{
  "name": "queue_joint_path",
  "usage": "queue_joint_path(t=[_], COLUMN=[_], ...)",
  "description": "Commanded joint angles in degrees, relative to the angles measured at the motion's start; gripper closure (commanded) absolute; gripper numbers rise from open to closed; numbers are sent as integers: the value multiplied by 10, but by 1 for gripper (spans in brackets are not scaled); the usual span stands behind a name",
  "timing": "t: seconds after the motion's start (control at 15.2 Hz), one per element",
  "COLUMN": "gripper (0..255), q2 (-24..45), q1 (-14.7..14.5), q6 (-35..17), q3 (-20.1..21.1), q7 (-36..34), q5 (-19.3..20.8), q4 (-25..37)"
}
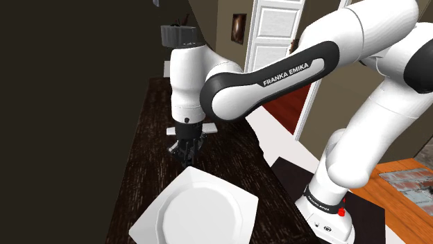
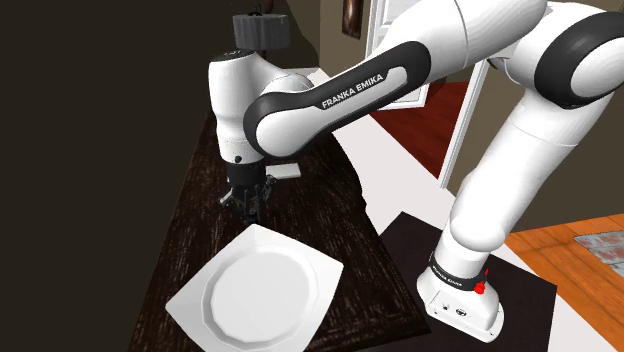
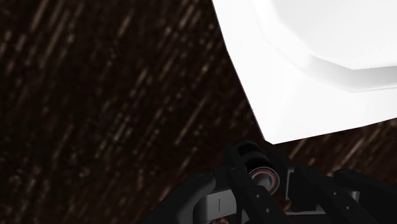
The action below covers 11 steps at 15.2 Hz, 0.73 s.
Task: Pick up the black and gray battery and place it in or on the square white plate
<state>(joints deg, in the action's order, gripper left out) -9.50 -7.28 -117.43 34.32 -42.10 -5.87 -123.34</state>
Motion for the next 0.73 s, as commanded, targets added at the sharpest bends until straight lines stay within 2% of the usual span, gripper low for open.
queue_joint_path(t=[0.0, 0.4, 0.66], gripper=[255, 255, 255], q2=[0, 0, -9], q1=[0, 0, 0], q6=[0, 0, 31], q3=[0, 0, -4], q7=[0, 0, 3], q5=[0, 0, -4], q4=[0, 0, 23])
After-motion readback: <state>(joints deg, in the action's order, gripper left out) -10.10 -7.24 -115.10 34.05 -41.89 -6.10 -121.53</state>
